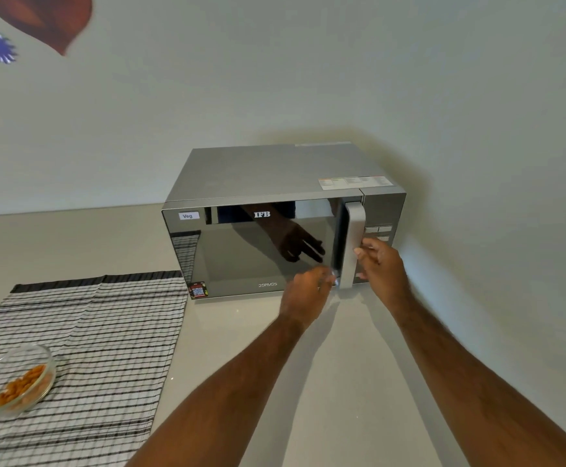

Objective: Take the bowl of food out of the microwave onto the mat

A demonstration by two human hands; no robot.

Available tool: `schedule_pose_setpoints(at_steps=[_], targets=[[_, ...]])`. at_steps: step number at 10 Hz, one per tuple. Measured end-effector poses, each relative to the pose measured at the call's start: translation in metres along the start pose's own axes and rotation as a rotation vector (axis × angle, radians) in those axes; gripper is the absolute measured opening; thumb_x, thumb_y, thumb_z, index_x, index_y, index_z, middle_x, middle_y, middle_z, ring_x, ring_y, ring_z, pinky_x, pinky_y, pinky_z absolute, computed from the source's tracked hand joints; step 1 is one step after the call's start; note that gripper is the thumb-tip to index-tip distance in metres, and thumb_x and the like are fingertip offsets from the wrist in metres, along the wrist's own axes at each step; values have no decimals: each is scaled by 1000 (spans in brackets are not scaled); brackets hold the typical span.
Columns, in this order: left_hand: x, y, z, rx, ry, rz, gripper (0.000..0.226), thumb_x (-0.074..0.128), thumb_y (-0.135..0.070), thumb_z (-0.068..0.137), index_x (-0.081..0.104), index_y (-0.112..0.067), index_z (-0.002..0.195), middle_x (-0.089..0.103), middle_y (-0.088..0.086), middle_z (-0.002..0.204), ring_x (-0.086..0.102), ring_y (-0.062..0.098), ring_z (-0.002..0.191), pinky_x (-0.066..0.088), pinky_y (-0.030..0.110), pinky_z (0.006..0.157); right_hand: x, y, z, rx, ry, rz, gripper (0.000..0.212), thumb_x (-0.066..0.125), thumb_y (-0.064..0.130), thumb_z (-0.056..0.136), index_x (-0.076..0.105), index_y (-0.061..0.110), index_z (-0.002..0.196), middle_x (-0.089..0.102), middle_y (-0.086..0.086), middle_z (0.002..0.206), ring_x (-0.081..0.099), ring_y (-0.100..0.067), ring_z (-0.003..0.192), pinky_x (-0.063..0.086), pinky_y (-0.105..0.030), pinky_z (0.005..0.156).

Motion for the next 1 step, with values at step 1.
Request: schedule_pose_setpoints(at_steps=[1], targets=[[-18, 54, -35, 75, -90, 315, 41, 58, -41, 106, 68, -20, 140, 69, 4, 142, 61, 26, 131, 44, 37, 110, 22, -36, -33, 47, -13, -135, 38, 73, 24, 95, 61, 12, 128, 72, -9, 124, 71, -27, 108, 57, -40, 88]])
Point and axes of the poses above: each hand's wrist, its own z-axis towards the middle knuckle, its own x-axis out of the palm, y = z × x, the point moved 2 cm from there along z, towards the middle knuckle
